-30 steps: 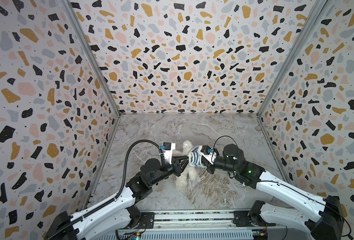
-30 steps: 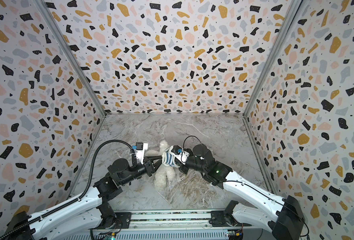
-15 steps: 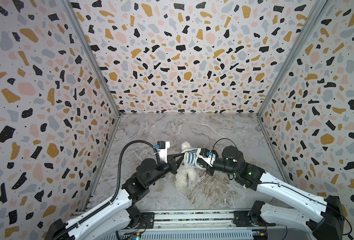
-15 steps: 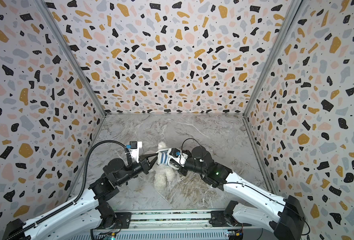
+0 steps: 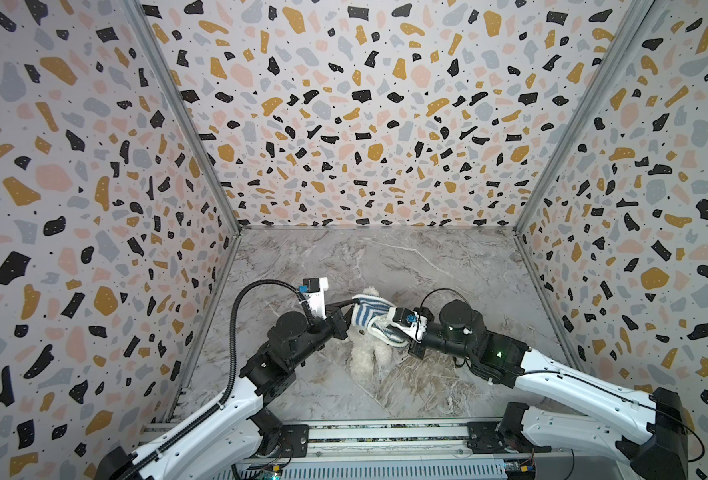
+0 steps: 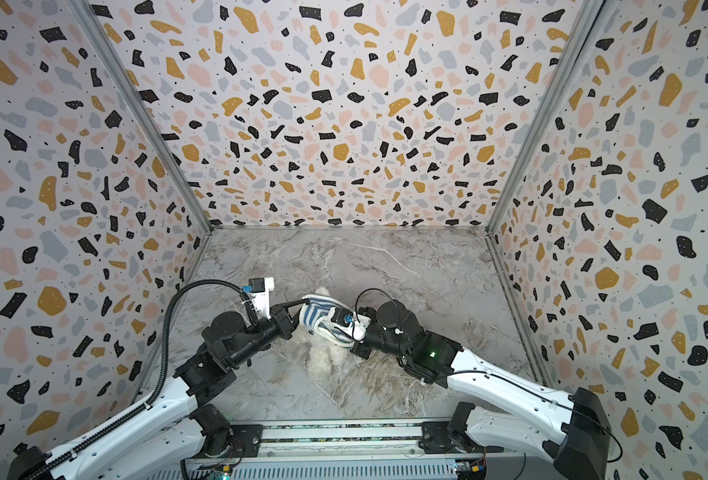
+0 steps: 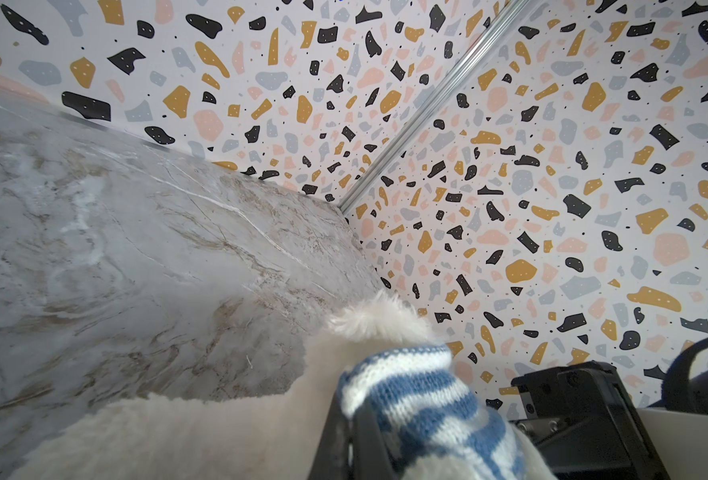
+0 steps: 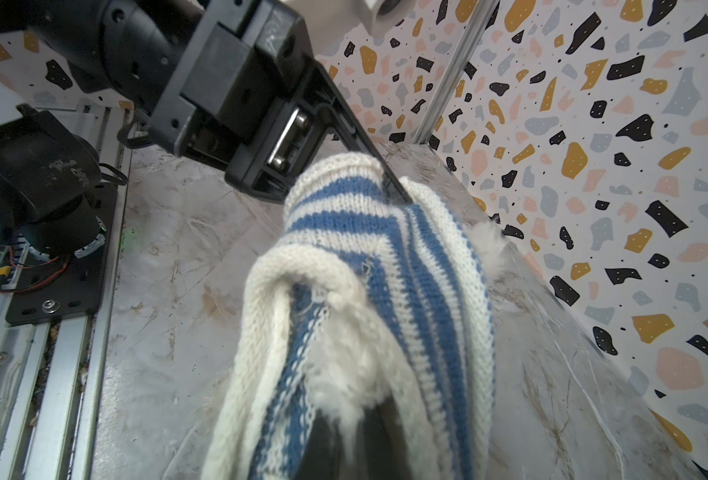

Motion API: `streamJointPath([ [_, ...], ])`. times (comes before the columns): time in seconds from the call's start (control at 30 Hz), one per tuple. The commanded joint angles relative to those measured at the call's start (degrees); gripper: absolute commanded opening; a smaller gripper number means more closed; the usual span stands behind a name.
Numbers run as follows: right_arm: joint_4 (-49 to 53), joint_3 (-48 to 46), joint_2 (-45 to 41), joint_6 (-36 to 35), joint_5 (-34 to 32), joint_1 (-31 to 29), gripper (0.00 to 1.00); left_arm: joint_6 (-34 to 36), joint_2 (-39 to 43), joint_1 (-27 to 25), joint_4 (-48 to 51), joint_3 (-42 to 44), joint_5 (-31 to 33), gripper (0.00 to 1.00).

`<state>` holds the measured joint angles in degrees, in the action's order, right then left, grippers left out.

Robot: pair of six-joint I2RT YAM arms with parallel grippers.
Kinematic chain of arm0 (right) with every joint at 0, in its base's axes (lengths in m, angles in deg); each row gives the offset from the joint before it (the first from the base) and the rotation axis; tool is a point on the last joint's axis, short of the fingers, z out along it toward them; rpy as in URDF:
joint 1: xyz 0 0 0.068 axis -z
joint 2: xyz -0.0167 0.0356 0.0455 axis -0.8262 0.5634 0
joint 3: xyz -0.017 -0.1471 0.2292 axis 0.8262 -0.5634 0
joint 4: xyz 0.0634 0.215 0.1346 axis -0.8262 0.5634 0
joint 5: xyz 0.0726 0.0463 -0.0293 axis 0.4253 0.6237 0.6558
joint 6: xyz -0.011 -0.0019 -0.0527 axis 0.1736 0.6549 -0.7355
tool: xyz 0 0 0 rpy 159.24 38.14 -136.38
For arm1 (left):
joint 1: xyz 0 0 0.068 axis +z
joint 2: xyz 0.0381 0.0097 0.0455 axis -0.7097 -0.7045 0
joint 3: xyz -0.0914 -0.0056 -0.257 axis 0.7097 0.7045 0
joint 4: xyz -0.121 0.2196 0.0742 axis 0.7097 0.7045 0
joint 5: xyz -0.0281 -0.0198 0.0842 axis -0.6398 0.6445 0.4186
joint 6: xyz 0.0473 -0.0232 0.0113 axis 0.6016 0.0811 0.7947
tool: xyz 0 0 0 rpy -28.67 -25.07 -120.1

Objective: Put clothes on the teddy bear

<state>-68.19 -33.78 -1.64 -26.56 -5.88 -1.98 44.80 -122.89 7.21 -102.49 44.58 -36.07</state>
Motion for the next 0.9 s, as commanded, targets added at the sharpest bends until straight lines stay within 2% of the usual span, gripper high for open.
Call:
streamJointPath([
  [0.0,2.4,1.5,0.8,-2.0,-2.6,-2.2,0.00,1.1,-1.0,0.9,-3.6,-2.2,0.1,0.00],
  [0.2,3.5,1.5,2.1,-3.3,-6.5,-4.8,0.00,1.3,-1.8,1.2,-3.7,-3.9,0.4,0.00],
  [0.37,4.6,2.0,2.8,-3.9,-7.1,-5.5,0.00,1.8,-1.3,1.2,-3.7,-4.6,0.5,0.00],
  [0.7,2.6,-0.5,1.3,-11.0,-16.8,-15.1,0.00,1.3,-4.6,1.3,2.7,-6.0,7.7,0.00],
  [0.87,0.2,-2.4,-1.4,-12.7,-19.2,-16.9,0.00,2.6,-5.0,1.5,7.0,-5.5,10.0,0.00],
])
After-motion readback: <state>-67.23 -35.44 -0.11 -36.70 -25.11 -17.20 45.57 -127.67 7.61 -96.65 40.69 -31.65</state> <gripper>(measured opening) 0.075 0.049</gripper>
